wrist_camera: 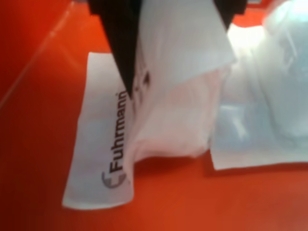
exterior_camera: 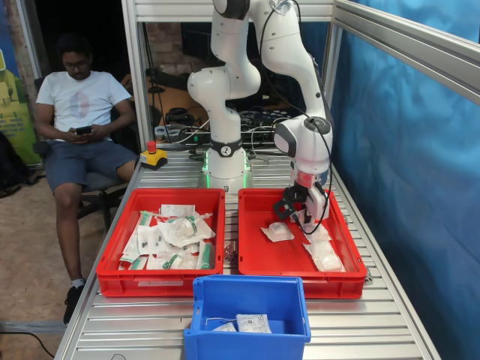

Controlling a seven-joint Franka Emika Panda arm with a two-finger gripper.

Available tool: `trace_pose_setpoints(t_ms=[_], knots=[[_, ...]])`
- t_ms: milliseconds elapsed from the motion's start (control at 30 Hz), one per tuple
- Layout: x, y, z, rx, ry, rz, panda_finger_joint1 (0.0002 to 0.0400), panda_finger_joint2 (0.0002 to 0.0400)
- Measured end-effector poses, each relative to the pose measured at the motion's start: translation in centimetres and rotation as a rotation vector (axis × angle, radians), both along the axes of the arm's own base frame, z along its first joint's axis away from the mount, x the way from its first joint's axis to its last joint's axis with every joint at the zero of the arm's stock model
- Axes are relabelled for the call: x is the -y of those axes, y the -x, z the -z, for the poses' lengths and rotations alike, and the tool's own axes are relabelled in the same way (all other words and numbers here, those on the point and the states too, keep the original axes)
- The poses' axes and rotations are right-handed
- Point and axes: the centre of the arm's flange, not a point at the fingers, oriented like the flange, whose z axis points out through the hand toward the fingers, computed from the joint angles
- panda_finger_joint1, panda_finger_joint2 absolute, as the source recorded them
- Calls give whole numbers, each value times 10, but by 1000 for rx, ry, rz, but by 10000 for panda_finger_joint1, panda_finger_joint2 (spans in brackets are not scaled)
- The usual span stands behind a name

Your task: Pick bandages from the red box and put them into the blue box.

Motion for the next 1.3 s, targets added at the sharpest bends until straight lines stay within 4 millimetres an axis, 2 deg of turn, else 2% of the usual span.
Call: trace_pose_setpoints(t_ms=[233, 300, 467, 700, 1033, 1067, 1300], knots=[[12, -7, -2, 1, 11, 28, 57, 57], [22, -14, -9, 5, 20, 50, 57, 57], [29, -20, -18, 9, 26, 67, 57, 57], [41, -29, -40, 13, 38, 94, 57, 57], [49, -57, -90, 40, 36, 134, 57, 57], [49, -68, -104, 64, 25, 143, 57, 57], [45, -101, -144, 139, -11, 164, 57, 57]])
